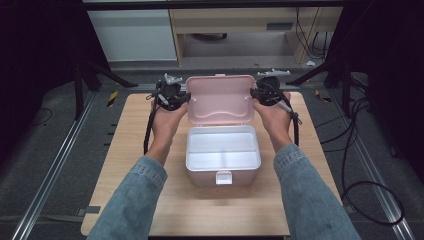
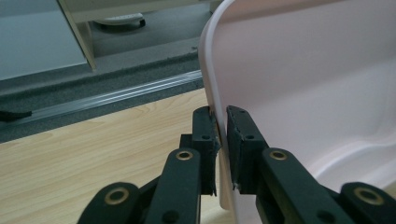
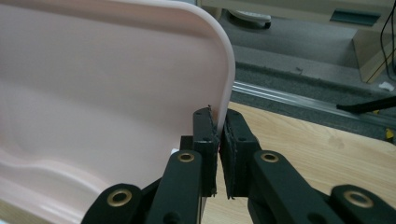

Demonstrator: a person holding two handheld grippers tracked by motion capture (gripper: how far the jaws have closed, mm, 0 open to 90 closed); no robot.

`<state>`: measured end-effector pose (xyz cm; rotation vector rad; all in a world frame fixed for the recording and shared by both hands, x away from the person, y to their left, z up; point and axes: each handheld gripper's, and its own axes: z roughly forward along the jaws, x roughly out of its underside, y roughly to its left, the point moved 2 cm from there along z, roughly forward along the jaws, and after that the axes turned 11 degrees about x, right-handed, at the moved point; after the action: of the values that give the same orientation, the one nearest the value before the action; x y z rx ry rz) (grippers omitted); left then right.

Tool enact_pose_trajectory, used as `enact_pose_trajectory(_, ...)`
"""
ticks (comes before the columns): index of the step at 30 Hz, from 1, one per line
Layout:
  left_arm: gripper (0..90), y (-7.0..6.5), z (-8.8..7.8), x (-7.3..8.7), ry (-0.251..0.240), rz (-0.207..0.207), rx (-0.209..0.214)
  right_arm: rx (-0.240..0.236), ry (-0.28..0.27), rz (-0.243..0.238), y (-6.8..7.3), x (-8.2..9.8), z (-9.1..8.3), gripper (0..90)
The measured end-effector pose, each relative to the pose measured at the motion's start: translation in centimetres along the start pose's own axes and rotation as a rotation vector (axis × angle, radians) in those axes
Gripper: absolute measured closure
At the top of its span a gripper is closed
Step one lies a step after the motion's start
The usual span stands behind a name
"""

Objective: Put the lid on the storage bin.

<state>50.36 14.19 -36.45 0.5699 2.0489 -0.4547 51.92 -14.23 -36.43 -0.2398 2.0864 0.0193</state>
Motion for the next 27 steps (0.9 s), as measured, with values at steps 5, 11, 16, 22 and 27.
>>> enact_pose_trajectory(5,75.0,-0.8,-1.5,0.5,-0.017,0.022,-0.001,-0.009,-0.033,-0.01,0.3,0.2,-1.7,86.8)
enact_pose_trajectory(11,68.6,-1.4,-2.5,1.4,-0.036,0.033,0.021,-0.008,-0.074,-0.024,0.1,1.3,-3.9,86.4)
enact_pose_trajectory(16,67.3,-1.7,-2.9,2.3,-0.041,0.041,0.036,-0.019,-0.106,-0.031,0.0,2.5,-5.8,85.8)
enact_pose_trajectory(22,62.3,-2.5,-4.3,3.8,-0.042,0.077,0.053,-0.028,-0.132,-0.056,0.1,3.8,-7.5,84.8)
enact_pose_trajectory(27,47.2,-2.3,-5.6,6.2,-0.038,0.091,0.045,-0.049,-0.135,-0.066,0.2,5.0,-8.6,83.4)
